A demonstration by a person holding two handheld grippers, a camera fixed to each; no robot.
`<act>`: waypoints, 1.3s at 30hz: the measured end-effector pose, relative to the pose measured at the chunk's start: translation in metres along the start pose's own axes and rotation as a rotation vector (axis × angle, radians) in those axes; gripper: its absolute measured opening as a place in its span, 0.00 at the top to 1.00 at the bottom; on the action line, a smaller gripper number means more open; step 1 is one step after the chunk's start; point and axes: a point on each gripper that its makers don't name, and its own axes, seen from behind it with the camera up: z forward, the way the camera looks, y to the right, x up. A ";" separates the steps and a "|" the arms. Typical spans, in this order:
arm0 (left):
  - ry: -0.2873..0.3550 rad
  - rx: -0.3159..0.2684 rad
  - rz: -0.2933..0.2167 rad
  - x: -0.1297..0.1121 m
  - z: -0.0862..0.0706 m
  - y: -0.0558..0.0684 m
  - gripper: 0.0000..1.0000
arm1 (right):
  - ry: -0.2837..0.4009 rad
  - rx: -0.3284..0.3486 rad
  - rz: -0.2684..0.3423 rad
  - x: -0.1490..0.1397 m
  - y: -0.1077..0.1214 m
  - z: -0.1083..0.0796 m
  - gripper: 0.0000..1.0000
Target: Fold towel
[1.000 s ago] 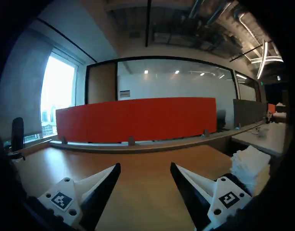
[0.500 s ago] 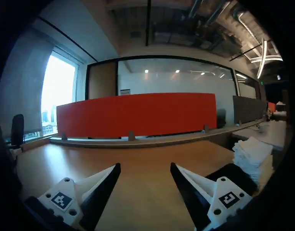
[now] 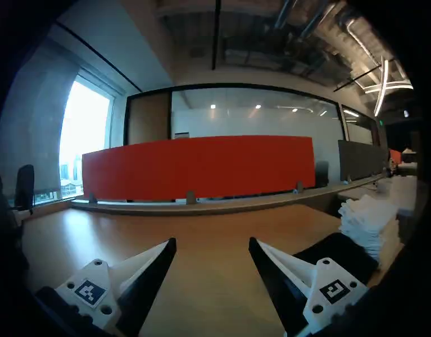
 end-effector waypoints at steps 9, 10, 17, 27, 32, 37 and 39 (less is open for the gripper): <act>0.000 0.000 0.000 0.000 0.000 0.000 0.02 | 0.007 0.020 -0.049 -0.001 -0.011 -0.003 0.00; 0.000 0.000 0.000 0.000 0.000 0.000 0.02 | 0.007 0.020 -0.052 -0.001 -0.012 -0.003 0.00; 0.000 0.000 0.000 0.000 -0.001 0.000 0.02 | 0.008 0.021 -0.056 0.000 -0.014 -0.004 0.00; 0.000 0.000 0.000 0.001 -0.001 0.000 0.02 | 0.006 0.017 -0.057 -0.002 -0.012 -0.004 0.00; 0.000 0.000 0.000 0.001 -0.001 0.000 0.02 | 0.006 0.018 -0.056 -0.003 -0.011 -0.004 0.00; 0.000 0.000 0.000 0.001 -0.001 0.000 0.02 | 0.005 0.017 -0.056 -0.003 -0.011 -0.004 0.00; 0.000 0.000 0.000 0.001 -0.001 0.000 0.02 | 0.005 0.017 -0.056 -0.002 -0.011 -0.004 0.00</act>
